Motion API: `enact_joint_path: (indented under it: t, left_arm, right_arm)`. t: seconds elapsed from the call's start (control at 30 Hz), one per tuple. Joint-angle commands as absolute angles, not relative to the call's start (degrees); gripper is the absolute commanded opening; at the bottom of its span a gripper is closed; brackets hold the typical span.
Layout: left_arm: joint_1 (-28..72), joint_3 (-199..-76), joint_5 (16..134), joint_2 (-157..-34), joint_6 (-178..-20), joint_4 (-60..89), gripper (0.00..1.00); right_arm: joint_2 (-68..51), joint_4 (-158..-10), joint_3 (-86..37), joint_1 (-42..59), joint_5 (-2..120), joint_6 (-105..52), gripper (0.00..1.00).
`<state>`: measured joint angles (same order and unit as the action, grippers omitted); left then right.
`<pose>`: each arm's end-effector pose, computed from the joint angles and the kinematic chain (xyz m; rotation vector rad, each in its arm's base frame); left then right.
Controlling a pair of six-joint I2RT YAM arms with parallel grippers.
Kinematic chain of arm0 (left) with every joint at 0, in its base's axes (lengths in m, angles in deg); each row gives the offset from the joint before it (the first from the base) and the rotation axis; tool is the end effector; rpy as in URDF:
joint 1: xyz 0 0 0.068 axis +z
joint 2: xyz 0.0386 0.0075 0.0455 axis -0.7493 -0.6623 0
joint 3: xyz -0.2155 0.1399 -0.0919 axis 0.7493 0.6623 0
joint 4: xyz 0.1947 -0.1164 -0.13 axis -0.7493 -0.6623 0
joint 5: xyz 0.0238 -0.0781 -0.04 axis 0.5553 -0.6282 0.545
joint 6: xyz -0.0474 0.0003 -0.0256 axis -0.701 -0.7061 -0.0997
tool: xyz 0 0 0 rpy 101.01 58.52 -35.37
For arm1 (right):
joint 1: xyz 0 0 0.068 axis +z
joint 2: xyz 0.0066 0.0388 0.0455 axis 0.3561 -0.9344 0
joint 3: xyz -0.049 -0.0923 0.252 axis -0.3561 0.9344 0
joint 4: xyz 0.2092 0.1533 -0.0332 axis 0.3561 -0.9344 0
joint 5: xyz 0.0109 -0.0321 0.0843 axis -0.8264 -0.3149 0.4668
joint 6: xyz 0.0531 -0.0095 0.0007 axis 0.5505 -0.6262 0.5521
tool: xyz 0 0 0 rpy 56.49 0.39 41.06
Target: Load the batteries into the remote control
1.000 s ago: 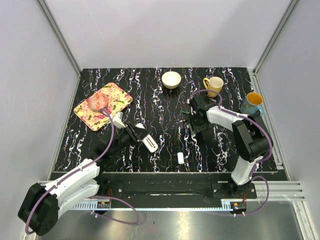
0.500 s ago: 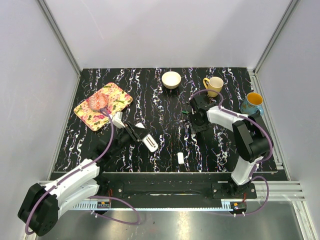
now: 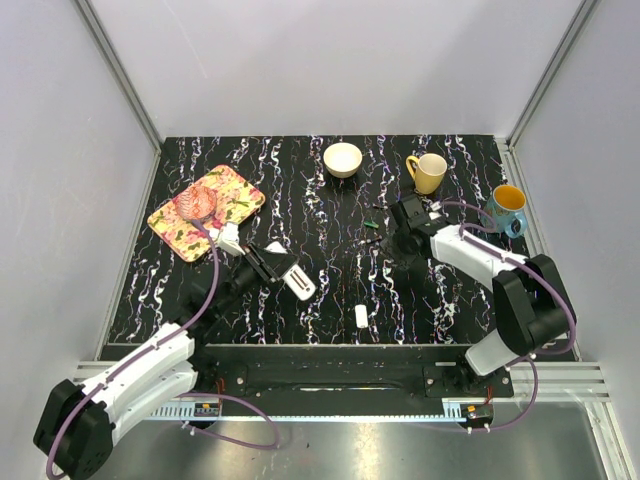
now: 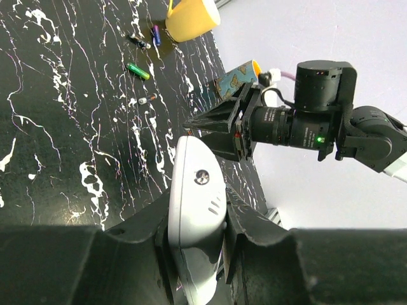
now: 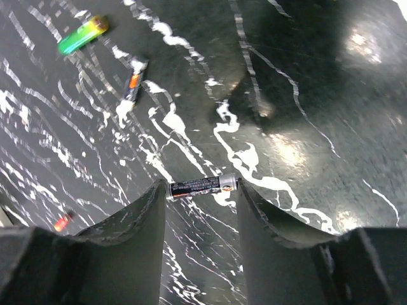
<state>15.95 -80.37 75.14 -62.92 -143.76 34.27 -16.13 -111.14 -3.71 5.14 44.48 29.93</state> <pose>0.1485 -0.1008 0.2229 -0.2556 1.8119 -1.2546 0.2749 0.1293 0.1952 0.9007 2.5250 0.3666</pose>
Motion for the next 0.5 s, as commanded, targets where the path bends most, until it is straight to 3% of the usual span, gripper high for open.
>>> enact_joint_path:
  t: [0.0,0.3,0.47]
  left_arm:
    - [15.8,-81.1,77.2,-61.3,-144.2,35.4,0.00]
    - [15.8,-81.2,77.5,-62.0,-144.4,34.0,0.00]
    - [15.8,-81.5,77.5,-61.9,-144.0,33.4,0.00]
  right_arm:
    - [-17.3,-120.1,-6.5,6.4,37.1,50.4,0.00]
    - [-24.2,-123.6,-6.8,6.4,36.9,53.3,0.00]
    - [-25.4,-123.6,-7.0,6.5,37.6,51.4,0.14]
